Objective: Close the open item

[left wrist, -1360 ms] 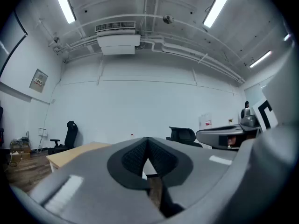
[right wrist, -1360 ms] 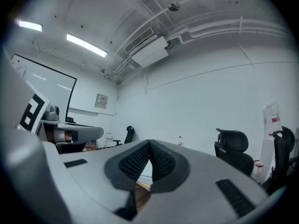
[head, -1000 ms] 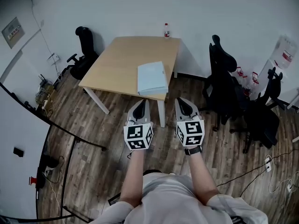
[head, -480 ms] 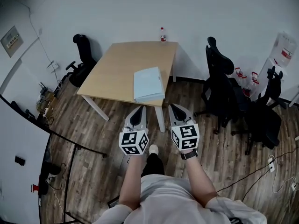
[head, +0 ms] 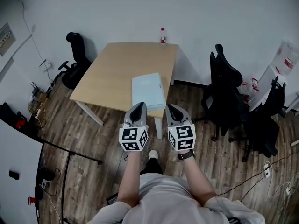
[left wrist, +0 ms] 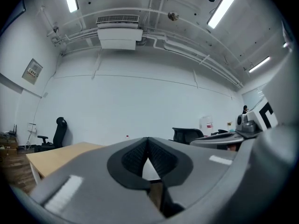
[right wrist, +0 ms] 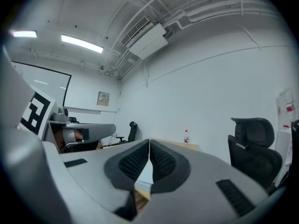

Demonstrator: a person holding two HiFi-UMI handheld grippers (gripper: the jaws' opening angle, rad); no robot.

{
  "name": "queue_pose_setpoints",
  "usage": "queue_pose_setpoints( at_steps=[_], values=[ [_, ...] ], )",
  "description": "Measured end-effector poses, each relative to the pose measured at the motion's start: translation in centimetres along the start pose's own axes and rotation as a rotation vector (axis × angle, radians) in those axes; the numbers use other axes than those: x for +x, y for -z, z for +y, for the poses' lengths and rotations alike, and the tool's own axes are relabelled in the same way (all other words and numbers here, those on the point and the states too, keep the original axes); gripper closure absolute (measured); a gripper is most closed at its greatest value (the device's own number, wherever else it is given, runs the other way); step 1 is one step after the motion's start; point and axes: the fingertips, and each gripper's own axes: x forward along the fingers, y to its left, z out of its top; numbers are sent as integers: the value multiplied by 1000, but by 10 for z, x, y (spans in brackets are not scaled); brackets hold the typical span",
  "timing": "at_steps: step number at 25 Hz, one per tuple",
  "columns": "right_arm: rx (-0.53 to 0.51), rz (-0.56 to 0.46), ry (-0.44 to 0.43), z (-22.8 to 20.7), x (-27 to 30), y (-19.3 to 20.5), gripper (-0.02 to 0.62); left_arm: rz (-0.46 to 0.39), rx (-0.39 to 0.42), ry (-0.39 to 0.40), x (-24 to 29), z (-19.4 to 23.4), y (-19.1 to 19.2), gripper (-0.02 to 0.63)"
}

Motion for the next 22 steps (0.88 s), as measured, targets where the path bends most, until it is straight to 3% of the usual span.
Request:
queue_pose_setpoints(
  at_steps=[8, 22],
  values=[
    [25, 26, 57, -24, 94, -3, 581, 25, 6, 55, 84, 56, 1, 597],
    [36, 98, 110, -46, 232, 14, 581, 91, -23, 120, 183, 144, 33, 597]
  ],
)
